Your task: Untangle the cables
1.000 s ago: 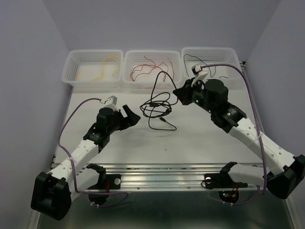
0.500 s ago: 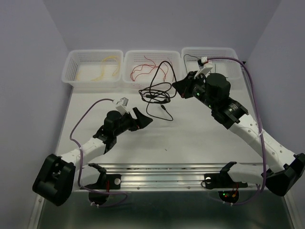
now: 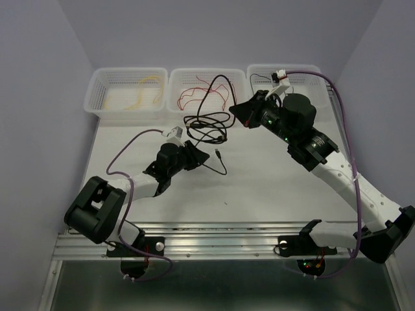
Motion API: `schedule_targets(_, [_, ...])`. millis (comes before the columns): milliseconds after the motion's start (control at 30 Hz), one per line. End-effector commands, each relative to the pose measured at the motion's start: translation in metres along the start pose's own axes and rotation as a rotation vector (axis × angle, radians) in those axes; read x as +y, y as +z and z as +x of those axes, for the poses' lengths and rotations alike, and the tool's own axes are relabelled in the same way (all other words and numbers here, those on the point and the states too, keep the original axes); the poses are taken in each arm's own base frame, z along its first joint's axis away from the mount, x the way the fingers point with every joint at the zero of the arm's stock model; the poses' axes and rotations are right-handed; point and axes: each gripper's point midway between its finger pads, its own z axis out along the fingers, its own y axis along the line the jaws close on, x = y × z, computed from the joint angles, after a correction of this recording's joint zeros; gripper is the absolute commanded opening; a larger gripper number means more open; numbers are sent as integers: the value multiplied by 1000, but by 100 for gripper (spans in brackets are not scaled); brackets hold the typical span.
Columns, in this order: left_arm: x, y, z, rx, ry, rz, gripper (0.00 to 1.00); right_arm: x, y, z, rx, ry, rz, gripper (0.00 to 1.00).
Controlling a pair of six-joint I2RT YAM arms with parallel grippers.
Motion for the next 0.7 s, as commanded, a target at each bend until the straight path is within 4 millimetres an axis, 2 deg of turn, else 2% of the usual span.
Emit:
schedule_targets(0, [-40, 12, -41, -123, 39, 99, 29, 41, -17, -49, -141, 18, -117, 1])
schedule_targets(33, [-37, 14, -44, -134, 37, 81, 12, 38, -17, -50, -147, 12, -100, 1])
schedule_targets(67, [-33, 13, -44, -134, 29, 56, 0, 30, -19, -56, -177, -6, -56, 1])
schedule_targets(200, [-17, 1, -54, -187, 14, -46, 0, -3, -25, -60, -212, -60, 116, 1])
schedule_targets(233, [-11, -7, -72, -258, 10, -103, 0, -22, -31, -64, -237, -73, 215, 1])
schedule_targets(267, [-1, -13, -78, -278, -5, -163, 0, -33, -34, -65, -249, -88, 275, 1])
schedule_targets(300, [22, -23, -83, -294, -30, -292, 0, -52, -37, -61, -243, -135, 365, 1])
schedule_targets(333, [31, -36, -101, -345, -53, -345, 0, -67, -41, -61, -252, -155, 440, 1])
schedule_targets(367, [53, -49, -99, -325, -64, -448, 0, -90, -51, -67, -296, -176, 575, 0])
schedule_targets(400, [56, -58, -114, -358, -78, -485, 0, -103, -56, -64, -295, -210, 647, 1])
schedule_targets(433, [62, -72, -130, -405, -91, -529, 0, -130, -68, -65, -311, -228, 772, 1])
schedule_targets(467, [85, -91, -141, -427, -121, -622, 0, -143, -72, -63, -309, -238, 826, 1])
schedule_targets(533, [96, -116, -165, -489, -154, -685, 0, -166, -81, -60, -312, -237, 910, 1])
schedule_targets(567, [105, -138, -182, -545, -180, -731, 0, -191, -90, -58, -295, -218, 961, 1])
schedule_targets(633, [110, -162, -201, -609, -200, -763, 0, -216, -102, -54, -275, -195, 1012, 1])
schedule_targets(667, [110, -178, -207, -635, -211, -782, 0, -242, -118, -50, -269, -188, 1100, 1])
